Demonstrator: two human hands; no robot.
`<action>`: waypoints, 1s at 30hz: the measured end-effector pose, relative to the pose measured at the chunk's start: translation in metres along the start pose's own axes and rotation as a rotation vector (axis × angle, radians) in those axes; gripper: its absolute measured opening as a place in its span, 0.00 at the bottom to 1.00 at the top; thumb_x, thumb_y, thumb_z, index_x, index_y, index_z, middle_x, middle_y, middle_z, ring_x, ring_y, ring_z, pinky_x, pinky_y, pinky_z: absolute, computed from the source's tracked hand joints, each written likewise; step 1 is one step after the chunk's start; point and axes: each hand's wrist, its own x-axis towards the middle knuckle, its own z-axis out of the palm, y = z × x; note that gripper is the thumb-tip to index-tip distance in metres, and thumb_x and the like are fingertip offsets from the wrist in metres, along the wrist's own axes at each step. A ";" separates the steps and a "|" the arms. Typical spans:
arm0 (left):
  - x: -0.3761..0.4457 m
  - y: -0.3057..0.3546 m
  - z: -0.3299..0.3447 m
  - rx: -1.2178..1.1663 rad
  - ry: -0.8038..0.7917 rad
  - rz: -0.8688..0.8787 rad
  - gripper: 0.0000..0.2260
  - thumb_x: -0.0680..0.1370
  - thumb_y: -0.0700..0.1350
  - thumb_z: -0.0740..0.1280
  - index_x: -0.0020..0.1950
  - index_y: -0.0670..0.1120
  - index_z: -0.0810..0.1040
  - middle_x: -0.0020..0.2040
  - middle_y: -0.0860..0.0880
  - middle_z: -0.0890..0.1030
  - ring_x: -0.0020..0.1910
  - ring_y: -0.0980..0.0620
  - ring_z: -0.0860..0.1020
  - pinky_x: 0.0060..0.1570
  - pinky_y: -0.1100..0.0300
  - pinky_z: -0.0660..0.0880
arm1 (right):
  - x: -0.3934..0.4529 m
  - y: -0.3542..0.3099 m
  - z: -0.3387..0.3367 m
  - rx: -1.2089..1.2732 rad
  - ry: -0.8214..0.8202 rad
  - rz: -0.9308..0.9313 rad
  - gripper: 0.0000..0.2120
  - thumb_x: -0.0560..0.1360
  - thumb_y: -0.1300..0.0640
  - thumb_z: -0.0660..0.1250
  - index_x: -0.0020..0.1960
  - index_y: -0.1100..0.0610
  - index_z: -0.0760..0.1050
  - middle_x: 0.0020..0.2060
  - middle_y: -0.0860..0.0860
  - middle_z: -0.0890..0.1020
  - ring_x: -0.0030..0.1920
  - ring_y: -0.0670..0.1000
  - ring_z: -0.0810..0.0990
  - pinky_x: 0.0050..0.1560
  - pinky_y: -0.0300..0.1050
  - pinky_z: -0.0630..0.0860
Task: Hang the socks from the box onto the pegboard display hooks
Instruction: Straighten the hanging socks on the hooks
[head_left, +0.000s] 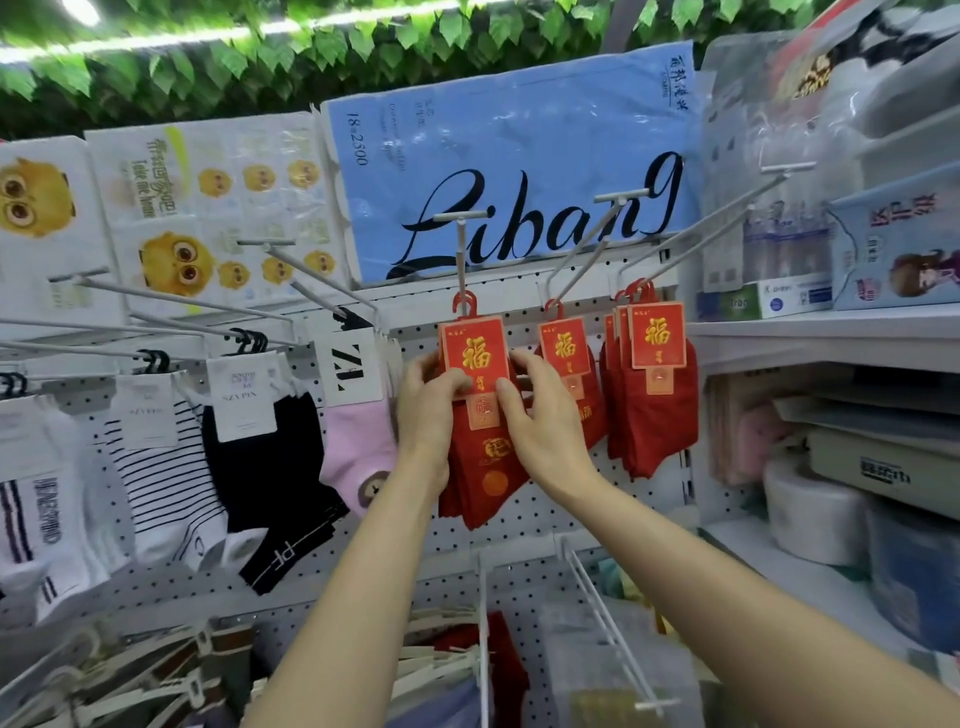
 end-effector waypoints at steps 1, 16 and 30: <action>-0.007 -0.002 0.003 0.116 0.109 0.145 0.21 0.73 0.41 0.68 0.66 0.48 0.73 0.59 0.48 0.80 0.54 0.52 0.80 0.51 0.56 0.77 | -0.001 0.005 -0.003 -0.044 0.015 -0.040 0.16 0.82 0.53 0.60 0.68 0.54 0.70 0.61 0.47 0.76 0.61 0.48 0.75 0.62 0.48 0.73; 0.051 -0.075 0.121 0.328 -0.078 -0.106 0.39 0.71 0.56 0.73 0.76 0.46 0.60 0.74 0.44 0.64 0.72 0.45 0.67 0.68 0.46 0.69 | -0.003 0.104 -0.097 -0.890 0.061 -0.362 0.23 0.72 0.66 0.65 0.67 0.67 0.73 0.65 0.63 0.76 0.67 0.63 0.73 0.64 0.61 0.72; 0.038 -0.057 0.113 -0.152 -0.216 -0.125 0.11 0.79 0.41 0.68 0.61 0.45 0.78 0.50 0.46 0.85 0.43 0.50 0.84 0.38 0.57 0.80 | 0.009 0.122 -0.141 -0.159 0.060 0.182 0.28 0.79 0.44 0.63 0.75 0.54 0.61 0.64 0.46 0.69 0.63 0.42 0.67 0.63 0.41 0.63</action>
